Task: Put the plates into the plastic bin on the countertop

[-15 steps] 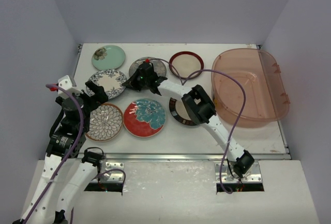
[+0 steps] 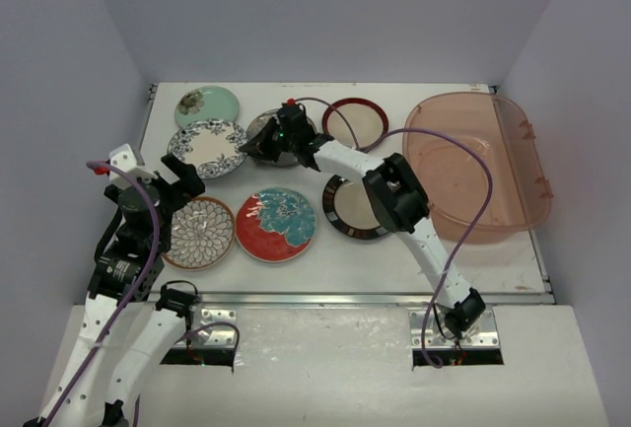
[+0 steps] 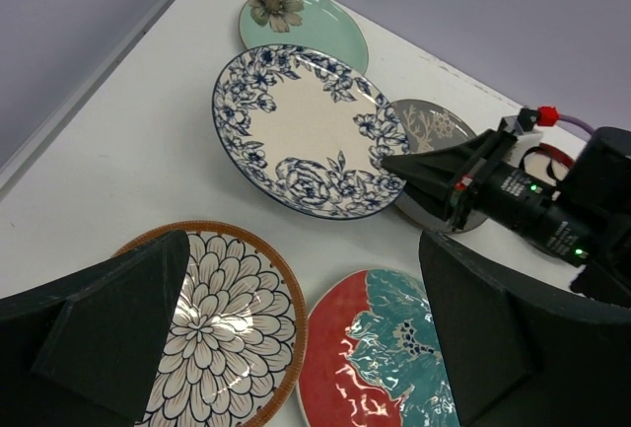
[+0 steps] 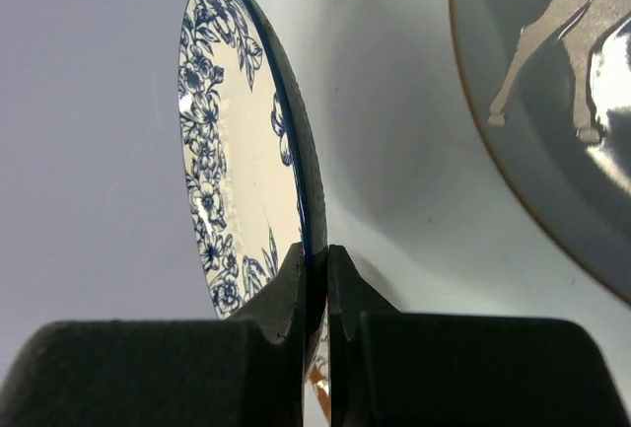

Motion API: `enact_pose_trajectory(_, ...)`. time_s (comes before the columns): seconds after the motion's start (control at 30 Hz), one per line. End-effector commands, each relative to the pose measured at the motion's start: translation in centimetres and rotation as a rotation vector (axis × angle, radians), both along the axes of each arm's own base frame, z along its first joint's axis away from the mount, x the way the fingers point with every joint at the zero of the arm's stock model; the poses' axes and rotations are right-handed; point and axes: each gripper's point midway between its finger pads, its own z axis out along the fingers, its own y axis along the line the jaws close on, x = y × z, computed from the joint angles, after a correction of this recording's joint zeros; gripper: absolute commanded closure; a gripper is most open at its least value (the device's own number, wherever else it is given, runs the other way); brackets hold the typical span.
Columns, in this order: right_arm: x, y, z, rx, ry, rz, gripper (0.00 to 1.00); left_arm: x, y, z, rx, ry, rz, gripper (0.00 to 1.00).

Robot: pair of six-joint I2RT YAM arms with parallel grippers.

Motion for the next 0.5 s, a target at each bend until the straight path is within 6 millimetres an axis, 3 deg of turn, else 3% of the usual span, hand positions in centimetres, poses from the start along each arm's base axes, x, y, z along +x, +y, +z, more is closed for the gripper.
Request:
enact_pose_trajectory(0.0, 0.0, -1.8, 20.1, 0.279, -0.319, 0.037, 1.00, 0.0, 0.5, 0.9, 0.002, -0.033, 0.029, 0.00)
enact_pose_trajectory(0.03, 0.0, -2.5, 20.0, 0.262, -0.322, 0.035, 1.00, 0.0, 0.5, 0.9, 0.002, -0.033, 0.029, 0.00)
enact_pose_trajectory(0.17, 0.0, -6.8, 23.5, 0.261, -0.356, -0.006, 1.00, 0.0, 0.5, 1.1, 0.000, -0.039, 0.029, 0.00)
enact_pose_trajectory(0.23, 0.0, -8.9, 21.7, 0.218, -0.325, -0.034, 1.00, 0.0, 0.5, 1.0, 0.001, -0.037, 0.031, 0.00)
enact_pose_trajectory(0.27, -0.1, -10.0, 21.8, 0.203, -0.332, -0.049, 1.00, 0.0, 0.5, 1.0, 0.002, -0.036, 0.032, 0.00)
enact_pose_trajectory(0.4, -0.9, -15.2, 25.4, 0.157, -0.388, -0.124, 1.00, 0.0, 0.5, 0.9, 0.003, -0.034, 0.034, 0.00)
enact_pose_trajectory(0.47, -0.7, -17.7, 25.2, 0.121, -0.370, -0.165, 1.00, 0.0, 0.6, 1.0, 0.003, -0.035, 0.035, 0.00)
